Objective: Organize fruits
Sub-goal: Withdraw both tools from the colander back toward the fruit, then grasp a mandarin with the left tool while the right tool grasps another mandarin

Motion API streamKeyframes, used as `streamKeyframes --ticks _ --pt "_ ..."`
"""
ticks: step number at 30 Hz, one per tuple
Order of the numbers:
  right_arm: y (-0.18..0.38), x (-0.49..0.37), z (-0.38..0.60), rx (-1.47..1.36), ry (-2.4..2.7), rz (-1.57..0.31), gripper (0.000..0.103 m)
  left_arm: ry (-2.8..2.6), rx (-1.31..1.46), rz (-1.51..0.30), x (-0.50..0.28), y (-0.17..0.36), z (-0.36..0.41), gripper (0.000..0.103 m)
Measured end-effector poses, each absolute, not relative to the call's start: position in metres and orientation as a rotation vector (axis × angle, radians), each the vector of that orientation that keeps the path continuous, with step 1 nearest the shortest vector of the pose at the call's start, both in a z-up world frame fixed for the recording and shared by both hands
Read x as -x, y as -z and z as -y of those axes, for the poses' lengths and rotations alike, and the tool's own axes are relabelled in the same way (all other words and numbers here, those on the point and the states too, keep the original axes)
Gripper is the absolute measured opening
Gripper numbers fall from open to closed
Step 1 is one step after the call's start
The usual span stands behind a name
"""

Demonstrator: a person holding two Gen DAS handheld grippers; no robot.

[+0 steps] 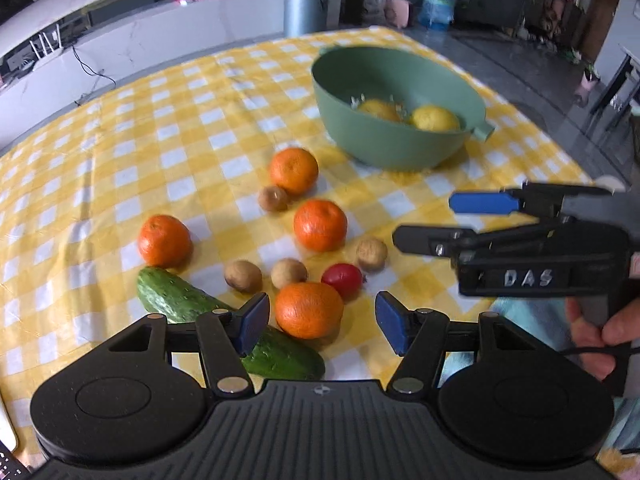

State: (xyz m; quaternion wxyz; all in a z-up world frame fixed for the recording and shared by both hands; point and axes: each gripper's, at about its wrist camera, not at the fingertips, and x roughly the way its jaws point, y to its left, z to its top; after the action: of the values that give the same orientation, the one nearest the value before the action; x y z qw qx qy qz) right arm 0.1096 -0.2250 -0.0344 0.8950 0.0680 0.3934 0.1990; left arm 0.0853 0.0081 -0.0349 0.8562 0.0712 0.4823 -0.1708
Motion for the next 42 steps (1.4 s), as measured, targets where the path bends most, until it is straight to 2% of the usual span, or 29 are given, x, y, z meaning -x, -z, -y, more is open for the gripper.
streamKeyframes --ticks 2,4,15,22,33,42 --pt "0.036 -0.112 0.226 -0.159 -0.421 -0.823 0.074 0.346 -0.163 -1.037 -0.087 0.041 -0.006 0.065" --pt "0.038 -0.114 0.228 -0.177 -0.426 -0.831 0.074 0.343 -0.167 -1.047 -0.089 0.046 -0.006 0.063" --pt "0.046 -0.120 0.224 -0.183 -0.444 -0.855 0.074 0.319 -0.197 -1.043 -0.096 0.059 -0.003 0.062" --pt "0.048 -0.123 0.222 -0.176 -0.439 -0.869 0.074 0.295 -0.243 -1.022 -0.095 0.062 0.000 0.050" --pt "0.045 -0.120 0.221 -0.157 -0.438 -0.851 0.073 0.303 -0.158 -0.998 -0.090 0.051 -0.011 0.048" --pt "0.042 -0.121 0.213 -0.133 -0.452 -0.828 0.065 0.263 -0.050 -0.934 -0.093 0.034 -0.028 0.047"
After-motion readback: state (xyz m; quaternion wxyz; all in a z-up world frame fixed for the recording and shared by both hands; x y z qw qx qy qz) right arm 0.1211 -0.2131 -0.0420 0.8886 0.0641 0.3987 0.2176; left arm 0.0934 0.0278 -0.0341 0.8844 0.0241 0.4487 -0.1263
